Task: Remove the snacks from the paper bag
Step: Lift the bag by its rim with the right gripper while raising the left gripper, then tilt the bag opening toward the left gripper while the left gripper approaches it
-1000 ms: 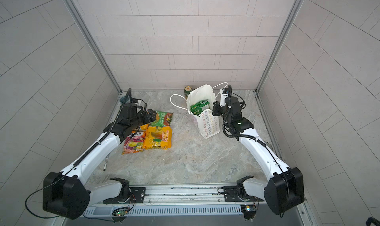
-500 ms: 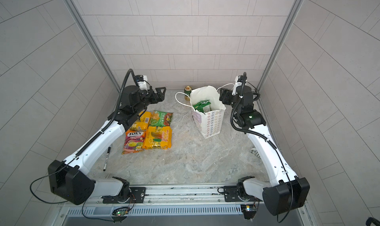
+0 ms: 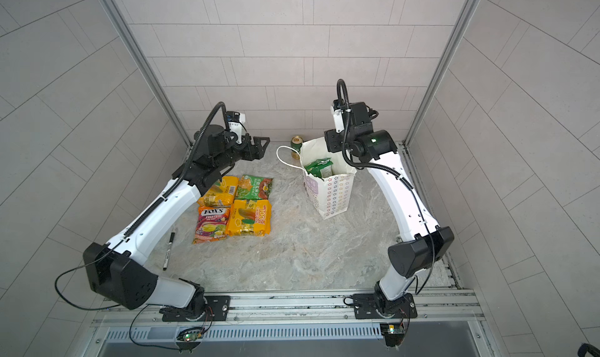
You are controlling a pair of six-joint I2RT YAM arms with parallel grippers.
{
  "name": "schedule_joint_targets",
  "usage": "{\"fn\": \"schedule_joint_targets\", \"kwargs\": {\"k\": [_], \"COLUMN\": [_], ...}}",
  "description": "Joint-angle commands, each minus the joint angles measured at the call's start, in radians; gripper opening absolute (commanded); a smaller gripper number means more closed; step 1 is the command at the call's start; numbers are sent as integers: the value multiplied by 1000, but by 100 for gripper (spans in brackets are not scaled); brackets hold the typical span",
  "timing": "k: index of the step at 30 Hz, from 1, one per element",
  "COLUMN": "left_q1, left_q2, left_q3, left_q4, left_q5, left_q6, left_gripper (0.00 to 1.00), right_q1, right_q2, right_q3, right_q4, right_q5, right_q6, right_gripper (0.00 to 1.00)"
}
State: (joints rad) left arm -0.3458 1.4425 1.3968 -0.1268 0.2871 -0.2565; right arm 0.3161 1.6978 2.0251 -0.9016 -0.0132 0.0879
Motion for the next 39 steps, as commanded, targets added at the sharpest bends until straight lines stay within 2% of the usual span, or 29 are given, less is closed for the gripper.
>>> {"fn": "schedule_joint_targets", "kwargs": {"k": [1, 9, 13, 17, 19, 22, 28, 29, 31, 36, 39], "left_q1": [-4, -4, -4, -4, -5, -4, -4, -4, -3, -3, -2], "left_q2": [-19, -14, -11, -13, -12, -9, -10, -10, -12, -25, -36], "left_q3": [-19, -25, -22, -24, -23, -24, -25, -26, -27, -37, -39], "left_q4": [19, 23, 21, 19, 17, 18, 19, 18, 19, 25, 30], "left_q5": [28, 25, 22, 18, 16, 16, 8, 7, 0, -10, -11], "left_q6": [23, 17, 16, 13, 14, 11, 8, 6, 2, -4, -12], "left_gripper": [92, 92, 92, 92, 92, 92, 92, 92, 92, 92, 92], "right_q1": [-4, -12, -33, -52, -53, -55, -55, -56, -55, -58, -70], "right_q2": [68, 217, 277, 301, 307, 309, 306, 303, 301, 287, 290], "right_q3": [82, 225, 282, 285, 282, 269, 262, 262, 262, 268, 325], "right_q4": [-179, -264, -300, -307, -313, -313, -315, -313, -307, -284, -283], "right_q5": [146, 181, 142, 62, 50, 42, 16, 10, 9, 50, 82], "right_q6": [-37, -56, -46, -45, -48, -51, -45, -45, -44, -54, -68], "right_gripper": [68, 71, 66, 53, 50, 40, 7, 4, 0, 0, 0]}}
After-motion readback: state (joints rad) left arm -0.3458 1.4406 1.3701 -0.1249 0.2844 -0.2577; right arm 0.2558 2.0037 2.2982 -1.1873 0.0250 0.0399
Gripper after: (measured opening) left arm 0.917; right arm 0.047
